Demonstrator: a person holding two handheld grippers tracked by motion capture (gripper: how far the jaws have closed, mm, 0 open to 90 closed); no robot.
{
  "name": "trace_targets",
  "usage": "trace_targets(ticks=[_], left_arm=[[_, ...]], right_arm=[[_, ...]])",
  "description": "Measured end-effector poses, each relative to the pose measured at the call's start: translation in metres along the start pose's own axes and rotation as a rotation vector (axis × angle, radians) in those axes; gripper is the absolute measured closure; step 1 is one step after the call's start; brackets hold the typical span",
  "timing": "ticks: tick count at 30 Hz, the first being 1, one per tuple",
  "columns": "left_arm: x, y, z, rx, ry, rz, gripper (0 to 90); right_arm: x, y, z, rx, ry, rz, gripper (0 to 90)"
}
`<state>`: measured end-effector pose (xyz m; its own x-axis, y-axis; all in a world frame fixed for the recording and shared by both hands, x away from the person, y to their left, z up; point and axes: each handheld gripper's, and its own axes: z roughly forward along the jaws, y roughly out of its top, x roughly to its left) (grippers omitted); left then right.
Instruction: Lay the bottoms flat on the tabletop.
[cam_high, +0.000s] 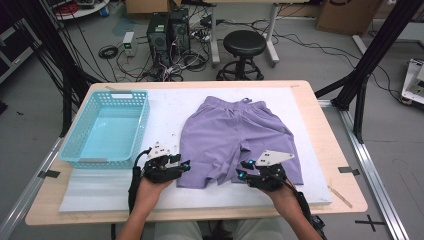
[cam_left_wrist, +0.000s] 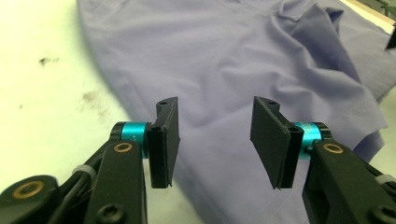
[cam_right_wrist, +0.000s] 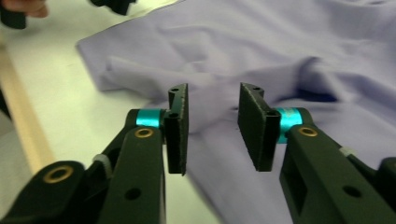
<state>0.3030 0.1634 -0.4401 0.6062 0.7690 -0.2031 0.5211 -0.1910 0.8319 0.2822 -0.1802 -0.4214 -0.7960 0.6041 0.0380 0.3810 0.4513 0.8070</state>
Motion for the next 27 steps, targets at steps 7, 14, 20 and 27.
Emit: trace_targets(ticks=[7, 14, 20, 27], left_arm=[[0.002, -0.007, -0.005, -0.009, -0.001, 0.001, 51.9], [0.003, -0.008, -0.009, -0.026, -0.009, -0.011, 52.0], [0.003, -0.01, -0.008, 0.0, -0.005, -0.007, 52.0], [0.005, -0.011, -0.009, 0.029, 0.007, -0.011, 51.7]], right_arm=[[0.023, 0.006, 0.026, 0.036, 0.091, -0.03, 67.9], [0.032, 0.002, 0.05, 0.137, 0.045, -0.094, 79.3], [0.018, -0.007, 0.028, 0.202, 0.082, -0.077, 89.6], [0.004, -0.016, -0.002, 0.145, 0.101, -0.033, 82.3]])
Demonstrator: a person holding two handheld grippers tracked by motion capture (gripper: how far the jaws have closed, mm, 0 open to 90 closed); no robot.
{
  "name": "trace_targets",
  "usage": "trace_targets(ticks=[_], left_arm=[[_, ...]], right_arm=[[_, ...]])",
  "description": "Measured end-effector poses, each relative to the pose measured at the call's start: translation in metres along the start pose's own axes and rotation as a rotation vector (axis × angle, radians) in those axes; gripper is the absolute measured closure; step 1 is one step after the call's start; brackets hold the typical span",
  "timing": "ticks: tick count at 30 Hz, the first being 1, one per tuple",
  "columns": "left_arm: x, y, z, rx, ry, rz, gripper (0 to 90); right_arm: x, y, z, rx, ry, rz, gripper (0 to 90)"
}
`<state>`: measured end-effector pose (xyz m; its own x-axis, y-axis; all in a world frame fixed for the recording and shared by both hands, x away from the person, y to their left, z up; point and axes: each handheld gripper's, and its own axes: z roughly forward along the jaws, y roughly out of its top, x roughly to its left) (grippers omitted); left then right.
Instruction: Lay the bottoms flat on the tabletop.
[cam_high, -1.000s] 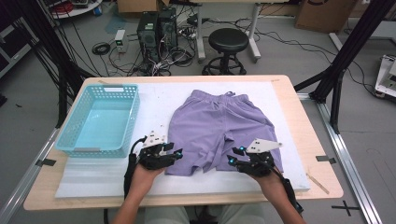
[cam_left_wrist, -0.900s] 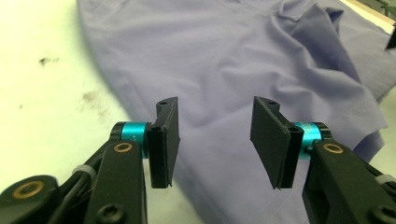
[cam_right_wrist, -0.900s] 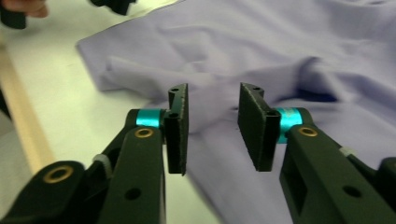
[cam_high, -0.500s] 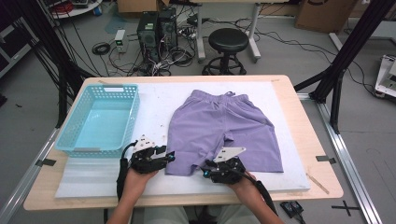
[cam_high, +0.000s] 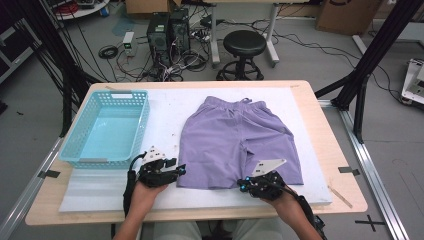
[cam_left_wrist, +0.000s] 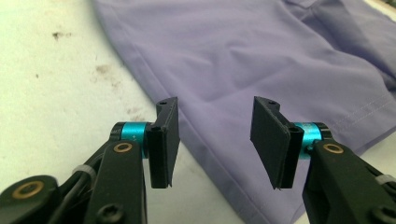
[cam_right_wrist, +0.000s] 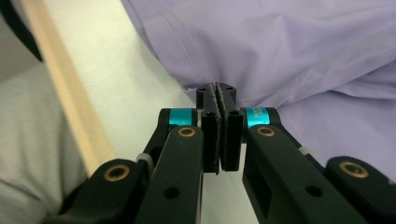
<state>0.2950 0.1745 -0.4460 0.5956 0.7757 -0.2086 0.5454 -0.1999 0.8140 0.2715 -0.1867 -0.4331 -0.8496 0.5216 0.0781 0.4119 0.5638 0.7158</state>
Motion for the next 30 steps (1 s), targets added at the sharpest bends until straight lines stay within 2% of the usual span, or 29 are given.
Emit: trace_targets(ticks=[1, 2, 3, 4, 7, 11, 15, 16, 17, 18, 20, 21, 24, 28, 29, 30], left_arm=[[0.0, -0.001, 0.0, 0.008, 0.002, -0.002, 51.7], [0.0, -0.001, -0.001, 0.016, 0.008, 0.001, 51.7], [0.0, -0.002, -0.002, 0.029, 0.012, -0.006, 51.6], [0.0, -0.002, -0.002, 0.029, 0.012, -0.006, 51.7], [0.002, -0.004, -0.004, 0.044, 0.022, -0.015, 52.3], [0.003, -0.007, -0.005, 0.072, -0.002, -0.025, 55.8], [-0.002, -0.009, -0.001, 0.078, -0.003, 0.001, 57.0], [-0.007, -0.01, 0.0, 0.075, 0.039, 0.034, 63.3], [-0.007, -0.01, 0.0, 0.075, 0.039, 0.034, 70.4], [-0.01, -0.01, 0.0, 0.078, 0.062, 0.057, 87.2], [-0.014, -0.009, 0.0, 0.092, 0.095, 0.105, 88.1], [-0.014, -0.009, 0.0, 0.092, 0.095, 0.105, 88.2], [-0.006, -0.008, -0.006, 0.097, 0.157, 0.098, 88.3], [0.002, -0.006, -0.013, 0.068, 0.221, 0.082, 88.3], [0.003, -0.006, -0.014, 0.061, 0.224, 0.08, 88.2], [0.004, -0.006, -0.014, 0.06, 0.223, 0.079, 88.2]], right_arm=[[0.0, 0.0, 0.0, 0.0, 0.0, 0.0, 82.3], [-0.001, 0.0, -0.004, -0.023, 0.004, 0.019, 79.2], [-0.005, 0.0, -0.012, -0.079, 0.002, 0.044, 77.4], [-0.005, 0.0, -0.012, -0.079, 0.002, 0.044, 77.4], [-0.014, -0.003, -0.025, -0.136, -0.043, 0.088, 73.7], [-0.02, -0.007, -0.032, -0.152, -0.067, 0.109, 72.1], [-0.024, -0.008, -0.034, -0.163, -0.086, 0.118, 71.1], [-0.025, -0.008, -0.034, -0.163, -0.088, 0.115, 71.1], [-0.025, -0.008, -0.034, -0.162, -0.093, 0.114, 71.0], [-0.025, -0.007, -0.033, -0.163, -0.093, 0.11, 70.9], [-0.026, -0.007, -0.033, -0.163, -0.098, 0.113, 70.9], [-0.026, -0.007, -0.034, -0.164, -0.103, 0.112, 70.9], [-0.028, -0.008, -0.036, -0.161, -0.113, 0.118, 70.9], [-0.034, -0.012, -0.04, -0.161, -0.149, 0.144, 70.9], [-0.038, -0.015, -0.043, -0.151, -0.17, 0.159, 70.9], [-0.038, -0.015, -0.043, -0.151, -0.17, 0.159, 70.9]])
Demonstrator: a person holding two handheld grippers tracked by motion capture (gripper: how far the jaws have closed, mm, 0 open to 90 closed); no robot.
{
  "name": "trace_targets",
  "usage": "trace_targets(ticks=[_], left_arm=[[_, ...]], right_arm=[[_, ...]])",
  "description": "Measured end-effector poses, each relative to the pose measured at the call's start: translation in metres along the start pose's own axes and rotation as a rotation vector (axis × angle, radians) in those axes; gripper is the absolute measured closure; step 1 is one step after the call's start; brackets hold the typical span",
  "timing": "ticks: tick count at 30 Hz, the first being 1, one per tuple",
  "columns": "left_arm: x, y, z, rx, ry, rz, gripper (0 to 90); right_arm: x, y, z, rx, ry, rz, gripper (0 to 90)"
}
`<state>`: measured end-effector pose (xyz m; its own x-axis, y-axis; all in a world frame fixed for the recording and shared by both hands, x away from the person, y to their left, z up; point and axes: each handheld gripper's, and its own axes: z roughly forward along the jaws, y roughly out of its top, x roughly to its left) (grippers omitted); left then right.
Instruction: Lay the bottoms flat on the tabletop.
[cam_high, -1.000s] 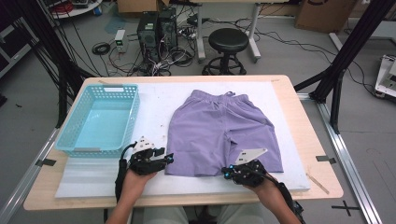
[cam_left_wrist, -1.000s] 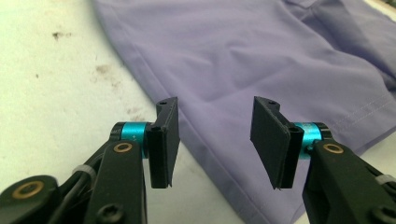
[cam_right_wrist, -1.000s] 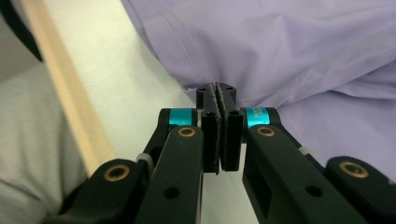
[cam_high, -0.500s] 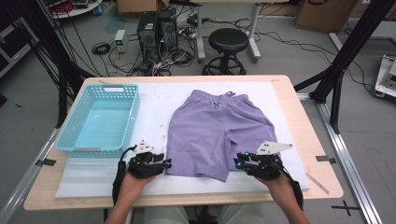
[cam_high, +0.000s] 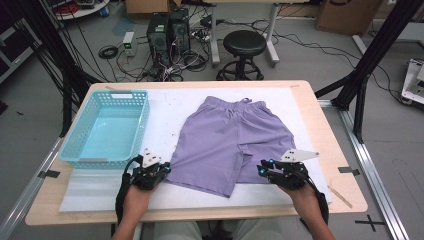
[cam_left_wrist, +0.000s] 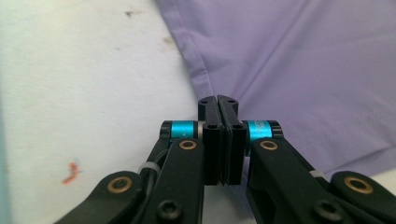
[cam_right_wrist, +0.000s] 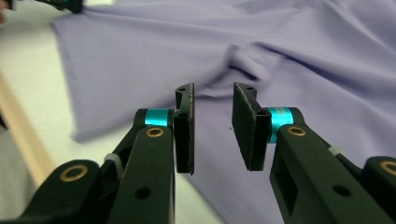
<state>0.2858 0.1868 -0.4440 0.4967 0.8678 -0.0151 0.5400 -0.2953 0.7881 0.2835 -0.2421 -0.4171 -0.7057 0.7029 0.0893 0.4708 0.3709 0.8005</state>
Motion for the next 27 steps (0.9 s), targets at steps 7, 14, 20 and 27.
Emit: trace_targets(ticks=[7, 14, 20, 27], left_arm=[[0.002, 0.0, 0.002, -0.03, -0.012, -0.06, 67.7], [-0.001, 0.003, 0.001, -0.099, -0.07, -0.089, 57.7], [0.001, 0.002, 0.0, -0.108, -0.081, -0.102, 57.2], [0.001, 0.001, -0.001, -0.107, -0.09, -0.099, 57.4]], right_arm=[[0.001, -0.004, 0.004, 0.041, 0.002, 0.001, 68.7], [0.025, -0.002, 0.032, 0.088, 0.086, -0.037, 62.4], [0.046, -0.002, 0.056, 0.156, 0.058, -0.152, 82.6], [0.039, -0.003, 0.041, 0.23, 0.091, -0.173, 90.0]])
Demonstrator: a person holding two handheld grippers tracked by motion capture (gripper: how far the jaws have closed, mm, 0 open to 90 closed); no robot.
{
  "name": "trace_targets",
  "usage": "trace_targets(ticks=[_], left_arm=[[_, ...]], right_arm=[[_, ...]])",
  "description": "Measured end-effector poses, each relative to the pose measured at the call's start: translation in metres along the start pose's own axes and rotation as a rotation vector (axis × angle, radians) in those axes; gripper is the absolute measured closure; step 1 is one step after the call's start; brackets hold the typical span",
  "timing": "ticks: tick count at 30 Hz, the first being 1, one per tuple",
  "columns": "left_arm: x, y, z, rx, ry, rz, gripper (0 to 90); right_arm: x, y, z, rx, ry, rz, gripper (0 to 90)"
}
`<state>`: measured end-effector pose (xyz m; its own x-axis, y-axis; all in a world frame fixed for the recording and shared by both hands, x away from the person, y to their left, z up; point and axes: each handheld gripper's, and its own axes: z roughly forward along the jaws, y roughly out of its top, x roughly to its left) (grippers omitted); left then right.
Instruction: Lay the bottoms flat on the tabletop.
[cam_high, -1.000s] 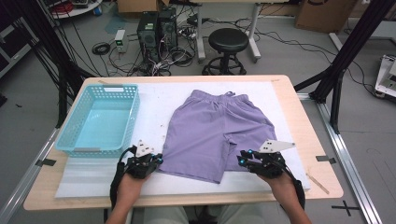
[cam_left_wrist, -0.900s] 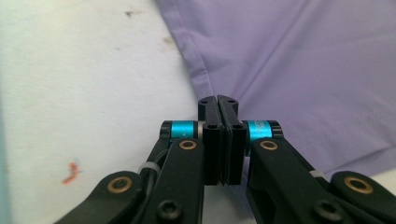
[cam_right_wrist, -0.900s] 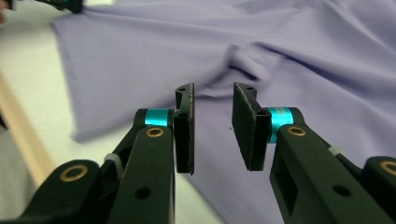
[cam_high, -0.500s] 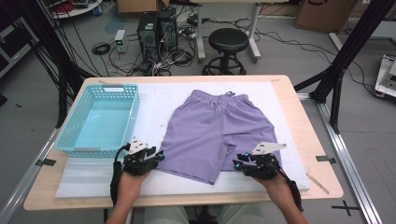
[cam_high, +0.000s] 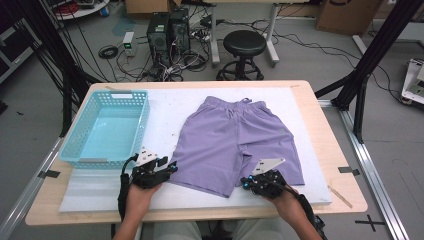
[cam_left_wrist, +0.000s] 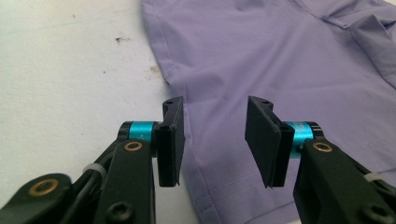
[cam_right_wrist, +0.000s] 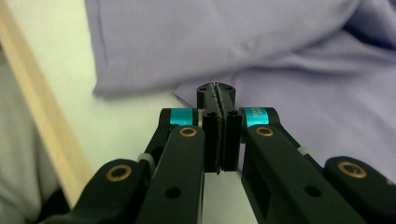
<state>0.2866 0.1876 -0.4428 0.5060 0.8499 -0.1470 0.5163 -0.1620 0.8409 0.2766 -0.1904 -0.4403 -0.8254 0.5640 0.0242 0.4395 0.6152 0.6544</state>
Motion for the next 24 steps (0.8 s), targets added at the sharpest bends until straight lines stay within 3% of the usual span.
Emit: trace_targets(ticks=[5, 9, 10, 11, 13, 15, 18, 20, 21, 22, 24], left_arm=[[-0.001, 0.001, 0.0, -0.002, -0.002, 0.002, 57.4], [-0.002, 0.001, 0.002, -0.001, -0.003, 0.004, 57.4], [-0.002, 0.001, 0.002, -0.002, -0.006, 0.005, 57.4], [-0.002, 0.001, 0.002, -0.002, -0.005, 0.006, 57.4], [-0.002, 0.002, 0.002, -0.003, -0.005, 0.006, 57.3], [-0.002, 0.002, 0.002, -0.006, -0.004, 0.005, 56.8], [-0.001, 0.001, 0.001, -0.011, -0.003, 0.001, 56.1], [-0.001, 0.001, 0.001, -0.013, -0.003, 0.002, 55.4], [-0.001, 0.001, 0.001, -0.017, -0.002, -0.002, 55.0], [-0.001, 0.002, 0.001, -0.019, -0.002, -0.003, 53.2], [-0.001, 0.002, 0.001, -0.023, -0.003, -0.004, 52.9]], right_arm=[[-0.013, -0.015, -0.02, 0.05, 0.069, 0.019, 90.0], [-0.012, -0.019, -0.023, 0.058, 0.125, 0.015, 90.0], [-0.012, -0.019, -0.026, 0.04, 0.143, 0.011, 78.8], [-0.012, -0.019, -0.026, 0.04, 0.143, 0.011, 78.8], [-0.018, -0.02, -0.035, -0.014, 0.12, 0.05, 75.0], [-0.028, -0.025, -0.05, -0.074, 0.065, 0.102, 72.1], [-0.049, -0.04, -0.075, -0.113, -0.127, 0.217, 69.7], [-0.062, -0.057, -0.088, -0.103, -0.262, 0.296, 68.7], [-0.067, -0.066, -0.094, -0.089, -0.306, 0.334, 68.5], [-0.075, -0.082, -0.099, -0.069, -0.347, 0.39, 66.2], [-0.077, -0.088, -0.1, -0.062, -0.341, 0.41, 66.2]])
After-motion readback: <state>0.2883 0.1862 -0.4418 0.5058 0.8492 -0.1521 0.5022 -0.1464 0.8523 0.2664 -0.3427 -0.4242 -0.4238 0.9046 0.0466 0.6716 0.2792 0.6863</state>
